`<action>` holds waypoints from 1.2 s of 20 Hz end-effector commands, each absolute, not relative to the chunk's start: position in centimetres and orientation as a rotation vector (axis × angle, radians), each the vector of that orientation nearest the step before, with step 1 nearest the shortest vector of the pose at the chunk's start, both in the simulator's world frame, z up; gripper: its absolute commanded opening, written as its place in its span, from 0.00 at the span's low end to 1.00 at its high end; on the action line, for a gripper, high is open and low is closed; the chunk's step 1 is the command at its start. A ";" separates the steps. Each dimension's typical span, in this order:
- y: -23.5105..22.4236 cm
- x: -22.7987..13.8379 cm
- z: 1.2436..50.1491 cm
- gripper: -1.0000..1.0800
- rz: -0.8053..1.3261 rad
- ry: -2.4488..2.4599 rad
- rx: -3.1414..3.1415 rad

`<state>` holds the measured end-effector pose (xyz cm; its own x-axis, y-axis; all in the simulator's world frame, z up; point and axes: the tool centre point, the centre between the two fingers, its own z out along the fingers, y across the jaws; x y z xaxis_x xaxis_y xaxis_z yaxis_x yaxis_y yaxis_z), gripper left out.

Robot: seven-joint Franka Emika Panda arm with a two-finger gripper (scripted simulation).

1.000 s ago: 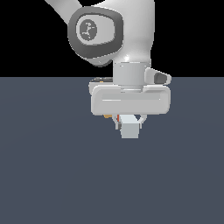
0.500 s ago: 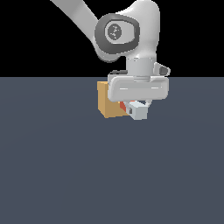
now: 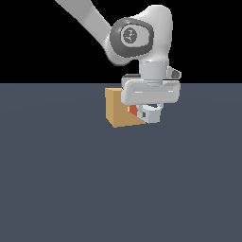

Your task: Insert the peg into the horizontal hole in a box.

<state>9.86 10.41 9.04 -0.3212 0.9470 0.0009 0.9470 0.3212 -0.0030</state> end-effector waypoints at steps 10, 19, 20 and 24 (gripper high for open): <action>10.3 10.0 9.2 0.00 0.001 -2.553 -1.830; 11.0 9.7 9.2 0.00 0.001 -2.554 -1.828; 11.5 9.5 9.2 0.00 0.001 -2.554 -1.828; 14.2 8.5 9.3 0.00 -0.001 -2.555 -1.828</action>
<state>8.84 12.89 9.06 -0.3201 0.9474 -0.0004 0.9474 0.3201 -0.0036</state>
